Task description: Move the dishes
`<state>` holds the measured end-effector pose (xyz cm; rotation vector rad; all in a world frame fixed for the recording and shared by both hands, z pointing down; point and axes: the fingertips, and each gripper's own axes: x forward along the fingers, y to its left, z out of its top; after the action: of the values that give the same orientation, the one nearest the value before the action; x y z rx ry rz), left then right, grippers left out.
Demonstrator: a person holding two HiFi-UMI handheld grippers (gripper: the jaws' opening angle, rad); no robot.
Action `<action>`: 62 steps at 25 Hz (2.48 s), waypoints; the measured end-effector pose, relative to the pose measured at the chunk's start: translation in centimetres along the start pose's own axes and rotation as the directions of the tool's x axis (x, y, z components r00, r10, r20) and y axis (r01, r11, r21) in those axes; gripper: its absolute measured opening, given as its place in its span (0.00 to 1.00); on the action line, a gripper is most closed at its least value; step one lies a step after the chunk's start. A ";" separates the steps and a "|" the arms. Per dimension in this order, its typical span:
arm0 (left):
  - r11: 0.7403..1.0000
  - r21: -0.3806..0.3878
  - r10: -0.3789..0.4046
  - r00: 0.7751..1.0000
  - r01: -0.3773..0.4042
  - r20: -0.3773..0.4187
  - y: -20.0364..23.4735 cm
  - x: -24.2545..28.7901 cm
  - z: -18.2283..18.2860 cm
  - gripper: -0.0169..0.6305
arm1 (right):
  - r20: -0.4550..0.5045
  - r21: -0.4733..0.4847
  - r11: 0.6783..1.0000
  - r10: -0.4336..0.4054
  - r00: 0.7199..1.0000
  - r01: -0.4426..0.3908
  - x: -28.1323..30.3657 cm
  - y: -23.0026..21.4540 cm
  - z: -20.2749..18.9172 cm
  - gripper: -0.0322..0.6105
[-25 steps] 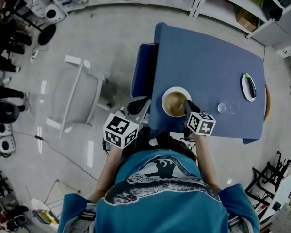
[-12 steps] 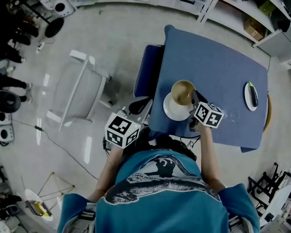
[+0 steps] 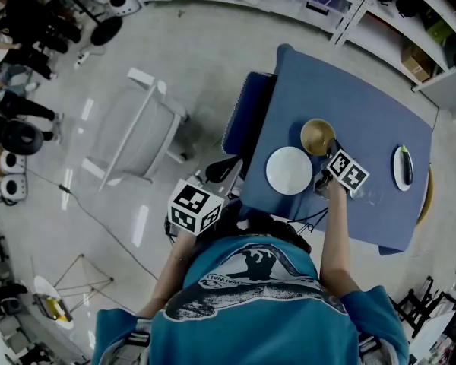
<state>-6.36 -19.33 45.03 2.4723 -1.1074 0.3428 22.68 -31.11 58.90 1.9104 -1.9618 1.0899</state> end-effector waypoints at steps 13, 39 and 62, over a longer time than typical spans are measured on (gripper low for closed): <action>1.000 0.018 -0.015 1.000 0.016 -0.021 0.2 -0.5 -1.0 0.05 | -0.025 -0.127 0.991 0.046 0.999 -0.049 0.0 0.6 -1.9 0.29; 0.920 0.126 -0.354 0.924 0.372 -0.143 -0.6 -0.9 -2.9 0.05 | 0.075 -0.134 0.989 0.078 0.994 -0.067 -12.4 10.8 -11.5 0.35; 0.854 0.147 -0.468 0.861 0.499 -0.200 -6.7 -0.7 -5.7 0.05 | 0.118 -0.216 0.969 0.149 0.982 -0.121 -19.4 14.5 -14.2 0.21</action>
<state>-2.11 -12.22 48.00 2.7268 -0.3684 0.4965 7.19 -8.74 52.04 1.8027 -2.2093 0.7673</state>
